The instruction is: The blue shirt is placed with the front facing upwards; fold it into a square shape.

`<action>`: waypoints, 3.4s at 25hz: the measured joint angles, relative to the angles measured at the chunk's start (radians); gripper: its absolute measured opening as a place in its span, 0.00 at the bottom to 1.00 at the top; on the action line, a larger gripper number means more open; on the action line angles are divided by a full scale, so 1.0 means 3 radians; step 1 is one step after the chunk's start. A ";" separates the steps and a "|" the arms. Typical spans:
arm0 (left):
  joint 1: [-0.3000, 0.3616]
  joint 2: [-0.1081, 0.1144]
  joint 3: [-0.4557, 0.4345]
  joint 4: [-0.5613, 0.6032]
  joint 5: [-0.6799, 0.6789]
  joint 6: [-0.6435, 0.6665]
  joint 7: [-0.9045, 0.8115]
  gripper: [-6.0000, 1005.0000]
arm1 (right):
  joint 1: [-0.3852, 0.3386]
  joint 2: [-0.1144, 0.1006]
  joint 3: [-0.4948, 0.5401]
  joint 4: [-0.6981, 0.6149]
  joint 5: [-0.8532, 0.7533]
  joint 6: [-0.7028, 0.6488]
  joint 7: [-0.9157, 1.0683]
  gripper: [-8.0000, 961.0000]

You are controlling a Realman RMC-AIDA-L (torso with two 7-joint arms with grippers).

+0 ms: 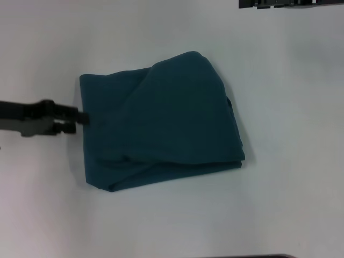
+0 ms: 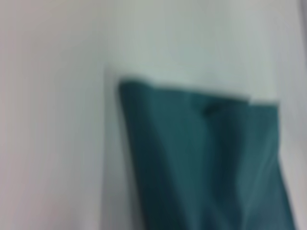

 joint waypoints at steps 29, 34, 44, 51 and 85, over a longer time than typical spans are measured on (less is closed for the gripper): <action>-0.0048 -0.0167 -0.0505 0.0489 -0.0090 0.0109 0.0104 0.64 | -0.0015 -0.0036 0.0000 0.0077 0.0000 -0.0006 0.0003 0.98; 0.0099 -0.0109 -0.0619 0.0336 -0.0116 0.0427 0.0152 0.64 | -0.0004 -0.0037 0.0000 0.0082 0.0000 -0.0007 0.0004 0.98; 0.0145 -0.0225 -0.0300 0.0474 0.0050 0.0282 0.0267 0.64 | 0.0002 -0.0036 0.0000 0.0087 0.0000 -0.0005 0.0003 0.98; 0.0181 -0.0177 -0.0484 0.0174 0.0015 0.0689 0.0437 0.64 | -0.0036 -0.0038 0.0000 0.0087 0.0000 -0.0031 0.0000 0.98; 0.0346 -0.0178 -0.0810 0.0319 -0.0171 0.0840 0.2741 0.64 | -0.0555 0.0349 -0.0101 0.1026 0.0142 -0.0503 -0.1665 0.98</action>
